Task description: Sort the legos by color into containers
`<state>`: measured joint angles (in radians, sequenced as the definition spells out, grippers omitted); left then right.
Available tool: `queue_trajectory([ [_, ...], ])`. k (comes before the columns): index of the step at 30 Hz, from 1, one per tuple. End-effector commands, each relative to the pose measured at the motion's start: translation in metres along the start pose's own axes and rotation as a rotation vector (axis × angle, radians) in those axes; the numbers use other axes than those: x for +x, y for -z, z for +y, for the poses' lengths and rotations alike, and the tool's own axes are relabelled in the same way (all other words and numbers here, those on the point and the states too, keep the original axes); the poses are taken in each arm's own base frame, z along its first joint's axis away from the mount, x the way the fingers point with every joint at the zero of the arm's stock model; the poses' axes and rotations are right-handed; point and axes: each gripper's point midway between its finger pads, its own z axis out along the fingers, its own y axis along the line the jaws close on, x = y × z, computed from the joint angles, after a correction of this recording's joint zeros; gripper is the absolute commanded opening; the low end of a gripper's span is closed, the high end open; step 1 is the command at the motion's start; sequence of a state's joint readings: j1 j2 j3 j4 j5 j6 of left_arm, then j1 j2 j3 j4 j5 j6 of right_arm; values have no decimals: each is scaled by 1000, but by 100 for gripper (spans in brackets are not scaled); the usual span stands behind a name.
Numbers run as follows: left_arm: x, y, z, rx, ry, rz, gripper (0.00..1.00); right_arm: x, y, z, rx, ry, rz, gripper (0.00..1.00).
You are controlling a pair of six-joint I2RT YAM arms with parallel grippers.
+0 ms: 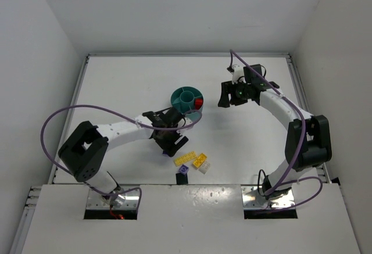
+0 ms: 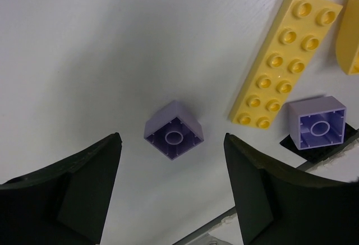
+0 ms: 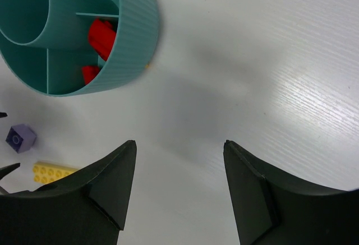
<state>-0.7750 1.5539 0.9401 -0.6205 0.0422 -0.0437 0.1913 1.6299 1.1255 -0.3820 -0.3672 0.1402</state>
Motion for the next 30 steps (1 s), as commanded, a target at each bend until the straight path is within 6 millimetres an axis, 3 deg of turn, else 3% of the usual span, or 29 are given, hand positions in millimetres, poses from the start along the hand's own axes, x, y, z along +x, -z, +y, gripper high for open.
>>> queue_trajectory([
  [1, -10, 0, -9, 28, 21, -6, 78, -17, 5, 0, -1, 10, -51, 64],
  [11, -1, -15, 3, 34, 73, 46, 70, -15, 2, -1, 0, 15, -42, 64],
  [23, 1, -17, 6, 49, 73, 53, 31, -19, 3, -1, 0, 19, -51, 64],
  [27, -31, 6, 7, 69, 55, -60, 22, -15, 2, -1, 0, 15, -43, 64],
  [30, -63, 40, 11, 103, 59, -218, 17, -15, 2, 0, -9, 26, -42, 64],
])
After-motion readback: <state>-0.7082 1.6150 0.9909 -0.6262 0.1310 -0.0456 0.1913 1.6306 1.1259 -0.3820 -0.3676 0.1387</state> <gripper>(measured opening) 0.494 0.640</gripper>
